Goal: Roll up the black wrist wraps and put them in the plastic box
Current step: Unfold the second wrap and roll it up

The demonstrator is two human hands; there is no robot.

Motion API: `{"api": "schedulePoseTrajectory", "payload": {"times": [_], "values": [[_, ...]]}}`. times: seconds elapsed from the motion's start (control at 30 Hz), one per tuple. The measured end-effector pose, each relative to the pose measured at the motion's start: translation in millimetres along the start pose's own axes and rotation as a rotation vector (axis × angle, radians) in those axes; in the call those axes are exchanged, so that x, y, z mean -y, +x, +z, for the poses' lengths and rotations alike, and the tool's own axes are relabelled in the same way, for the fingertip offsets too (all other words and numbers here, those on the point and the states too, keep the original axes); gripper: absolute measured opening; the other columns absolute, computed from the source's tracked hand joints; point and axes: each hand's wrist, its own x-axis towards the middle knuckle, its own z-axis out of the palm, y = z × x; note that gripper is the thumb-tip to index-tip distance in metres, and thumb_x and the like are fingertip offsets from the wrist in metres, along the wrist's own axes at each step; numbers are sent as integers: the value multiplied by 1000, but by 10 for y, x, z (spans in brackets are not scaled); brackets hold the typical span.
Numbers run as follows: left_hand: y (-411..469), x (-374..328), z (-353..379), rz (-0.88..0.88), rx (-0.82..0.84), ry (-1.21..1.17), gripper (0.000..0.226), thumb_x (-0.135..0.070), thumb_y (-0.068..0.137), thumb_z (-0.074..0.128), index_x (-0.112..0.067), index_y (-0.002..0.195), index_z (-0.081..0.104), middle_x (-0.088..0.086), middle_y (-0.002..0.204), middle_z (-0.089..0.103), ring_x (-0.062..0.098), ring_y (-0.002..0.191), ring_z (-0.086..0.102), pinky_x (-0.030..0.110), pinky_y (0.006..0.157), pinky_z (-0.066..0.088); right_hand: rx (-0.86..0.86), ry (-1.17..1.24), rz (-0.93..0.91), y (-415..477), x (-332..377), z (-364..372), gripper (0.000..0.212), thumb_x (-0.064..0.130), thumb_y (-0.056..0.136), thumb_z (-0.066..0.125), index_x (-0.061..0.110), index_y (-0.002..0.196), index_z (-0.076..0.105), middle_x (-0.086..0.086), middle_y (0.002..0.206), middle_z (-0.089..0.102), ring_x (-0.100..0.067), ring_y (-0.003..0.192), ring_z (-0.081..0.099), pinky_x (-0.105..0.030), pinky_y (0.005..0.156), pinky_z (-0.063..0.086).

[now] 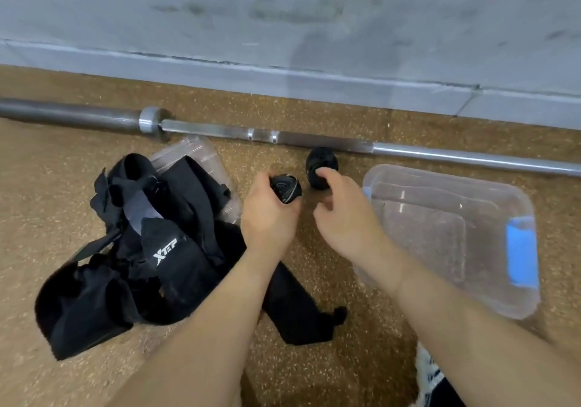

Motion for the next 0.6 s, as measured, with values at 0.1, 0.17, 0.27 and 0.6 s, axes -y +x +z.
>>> {"api": "schedulePoseTrajectory", "payload": {"times": [0.1, 0.17, 0.27, 0.6], "values": [[365, 18, 144, 98, -27, 65, 48, -28, 85, 73, -25, 127, 50, -2, 121, 59, 22, 112, 57, 42, 91, 51, -96, -147, -74, 308, -59, -37, 70, 10, 94, 50, 24, 155, 20, -8, 159, 22, -29, 142, 31, -41, 112, 37], [524, 39, 254, 159, 37, 115, 56, -24, 89, 69, -24, 140, 45, 4, 132, 51, 27, 120, 52, 40, 93, 47, -16, -317, -64, 492, -82, -41, 71, 15, 96, 49, 26, 157, 14, -10, 163, 11, -32, 149, 14, -42, 118, 24], [650, 57, 291, 264, 124, 236, 64, -20, 94, 62, -26, 150, 32, 7, 140, 44, 31, 117, 54, 38, 80, 45, 79, -630, -74, 633, -87, -36, 59, 20, 96, 50, 25, 151, 29, -13, 159, 23, -32, 146, 24, -48, 116, 24], [992, -206, 232, 240, 352, 604, 92, -11, 92, 62, -35, 156, 0, 14, 154, 22, 40, 137, 34, 53, 97, 43, 92, -647, -131, 807, -38, -113, 46, 19, 95, 56, 14, 138, 42, -15, 135, 42, -35, 117, 51, -37, 80, 41]]}}
